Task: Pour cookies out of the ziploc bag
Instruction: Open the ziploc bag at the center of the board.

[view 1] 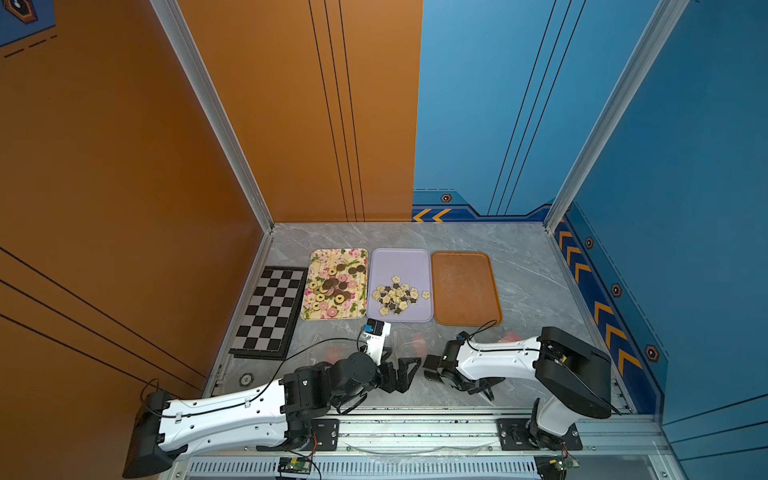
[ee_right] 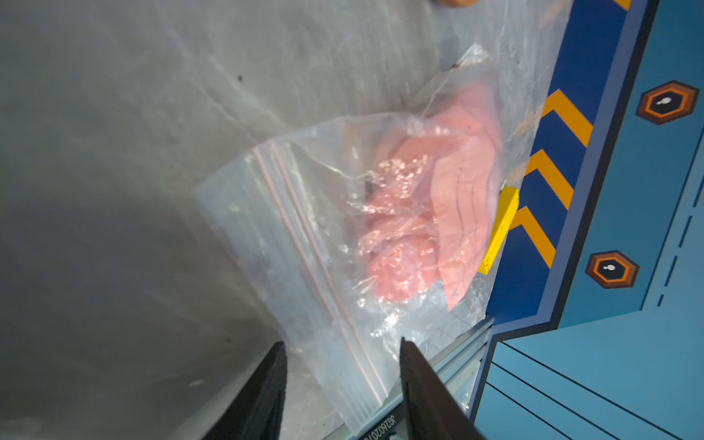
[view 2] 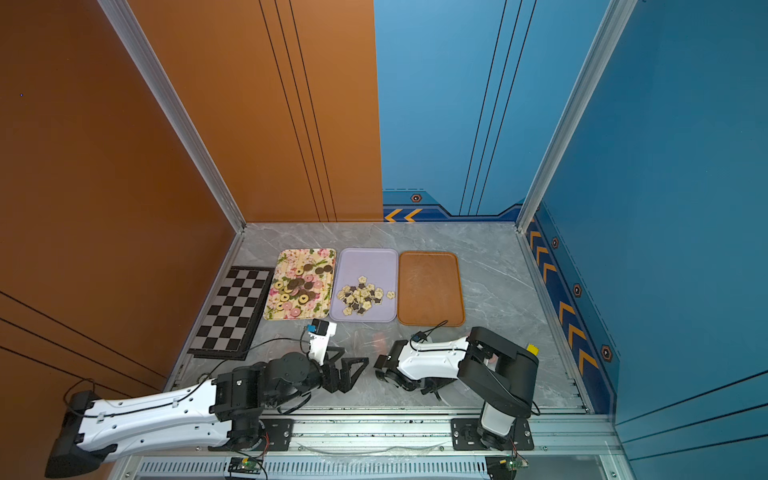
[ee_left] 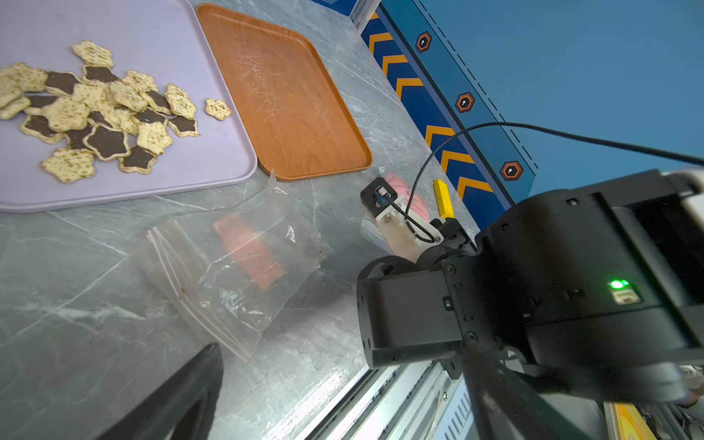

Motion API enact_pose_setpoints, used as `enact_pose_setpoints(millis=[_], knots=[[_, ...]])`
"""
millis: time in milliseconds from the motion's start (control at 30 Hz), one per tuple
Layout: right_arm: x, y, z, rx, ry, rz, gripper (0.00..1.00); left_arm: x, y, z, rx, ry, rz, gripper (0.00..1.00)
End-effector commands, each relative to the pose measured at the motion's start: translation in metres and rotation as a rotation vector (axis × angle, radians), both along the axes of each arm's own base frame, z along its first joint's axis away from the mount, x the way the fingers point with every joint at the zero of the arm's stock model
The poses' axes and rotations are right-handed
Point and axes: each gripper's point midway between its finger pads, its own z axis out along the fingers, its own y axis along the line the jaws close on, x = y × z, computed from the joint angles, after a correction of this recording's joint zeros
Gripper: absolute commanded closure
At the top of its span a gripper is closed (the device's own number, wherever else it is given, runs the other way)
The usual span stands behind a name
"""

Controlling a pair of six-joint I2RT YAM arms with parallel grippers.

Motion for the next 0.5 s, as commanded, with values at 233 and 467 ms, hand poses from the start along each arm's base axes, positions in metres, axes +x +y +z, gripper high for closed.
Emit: enact_pose_setpoints(millis=[233, 467], knots=[[0.0, 0.008, -0.002, -0.096, 0.052, 0.035, 0.61, 0.003, 0.034, 0.02, 0.046, -0.064, 0.061, 0.02], [0.006, 0.009, -0.002, -0.096, 0.067, 0.025, 0.77, 0.004, 0.021, 0.017, 0.101, -0.057, 0.034, 0.02]])
